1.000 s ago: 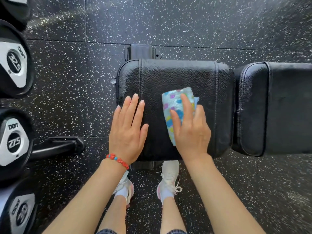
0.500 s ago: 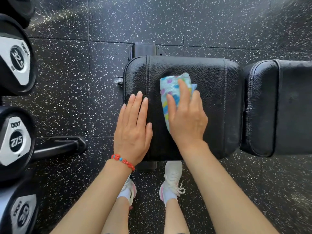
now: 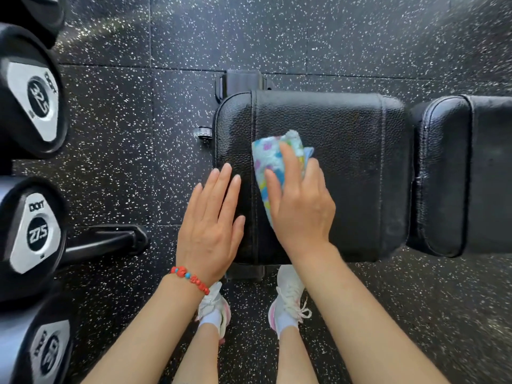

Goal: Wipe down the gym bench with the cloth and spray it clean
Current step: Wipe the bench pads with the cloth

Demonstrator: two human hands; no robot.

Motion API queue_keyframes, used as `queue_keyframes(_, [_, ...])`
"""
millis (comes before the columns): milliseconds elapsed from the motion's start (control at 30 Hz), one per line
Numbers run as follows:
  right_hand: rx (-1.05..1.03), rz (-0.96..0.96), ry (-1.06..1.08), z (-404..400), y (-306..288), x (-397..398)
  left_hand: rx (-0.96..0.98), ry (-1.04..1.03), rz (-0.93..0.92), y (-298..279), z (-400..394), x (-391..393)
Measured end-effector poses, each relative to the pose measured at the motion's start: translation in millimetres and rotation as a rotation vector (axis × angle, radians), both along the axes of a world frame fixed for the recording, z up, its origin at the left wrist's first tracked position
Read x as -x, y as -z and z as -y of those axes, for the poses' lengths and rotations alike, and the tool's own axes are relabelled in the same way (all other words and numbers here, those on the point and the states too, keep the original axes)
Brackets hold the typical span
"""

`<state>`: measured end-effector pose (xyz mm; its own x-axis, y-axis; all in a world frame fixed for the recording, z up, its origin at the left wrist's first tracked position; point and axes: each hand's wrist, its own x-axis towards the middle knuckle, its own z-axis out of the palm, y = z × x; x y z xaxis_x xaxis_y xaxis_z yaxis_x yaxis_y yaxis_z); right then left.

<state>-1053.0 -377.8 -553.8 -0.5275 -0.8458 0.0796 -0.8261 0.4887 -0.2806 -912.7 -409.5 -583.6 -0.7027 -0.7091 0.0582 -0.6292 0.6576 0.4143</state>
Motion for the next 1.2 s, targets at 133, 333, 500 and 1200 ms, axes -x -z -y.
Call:
queue_keyframes(133, [0.018, 0.052, 0.088, 54, 3, 25, 0.019, 0.001, 0.021, 3, -2, 0])
queue_keyframes(333, [0.011, -0.008, 0.063, 37, 1, 11, 0.012, 0.004, 0.043, -2, -1, 2])
queue_keyframes(500, [0.008, -0.127, -0.174, 13, 4, 26, 0.027, -0.002, 0.071, -6, 1, 5])
queue_keyframes(1200, [-0.009, -0.142, 0.008, -51, 7, 1, 0.022, 0.054, 0.083, -8, 11, 17])
